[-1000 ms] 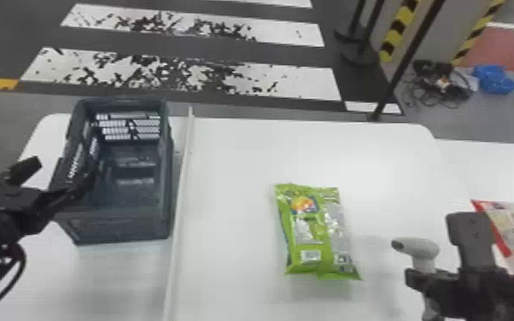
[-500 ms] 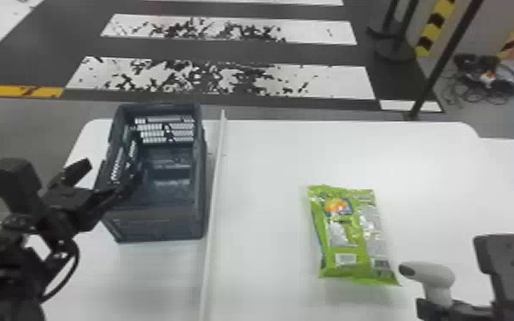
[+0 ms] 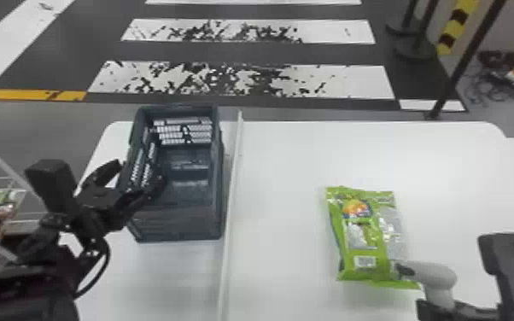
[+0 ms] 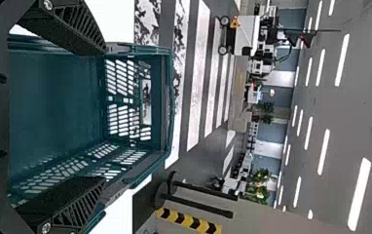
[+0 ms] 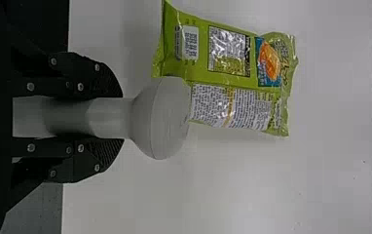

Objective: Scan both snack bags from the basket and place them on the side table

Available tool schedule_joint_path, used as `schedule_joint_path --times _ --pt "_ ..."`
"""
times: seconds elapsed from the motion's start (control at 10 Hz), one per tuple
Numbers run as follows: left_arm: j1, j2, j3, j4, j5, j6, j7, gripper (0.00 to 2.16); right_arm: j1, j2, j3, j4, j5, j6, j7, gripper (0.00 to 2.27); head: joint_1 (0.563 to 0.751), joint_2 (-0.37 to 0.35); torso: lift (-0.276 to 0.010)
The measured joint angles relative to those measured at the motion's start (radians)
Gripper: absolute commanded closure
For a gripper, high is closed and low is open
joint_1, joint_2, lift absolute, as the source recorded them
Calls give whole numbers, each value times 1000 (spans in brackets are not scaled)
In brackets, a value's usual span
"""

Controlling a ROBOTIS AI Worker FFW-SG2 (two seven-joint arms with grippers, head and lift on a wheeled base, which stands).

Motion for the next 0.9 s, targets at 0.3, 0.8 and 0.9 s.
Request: schedule_joint_path --times 0.3,0.8,0.9 --pt "1 1 0 0 0 0 0 80 -38 0 14 58 5 -3 -2 2246 695 65 -75" --pt "3 1 2 4 0 0 0 80 -57 0 27 101 5 -17 -3 2246 695 75 -75" --pt "3 1 2 3 0 0 0 80 -59 0 29 101 5 -18 -3 2246 695 75 -75"
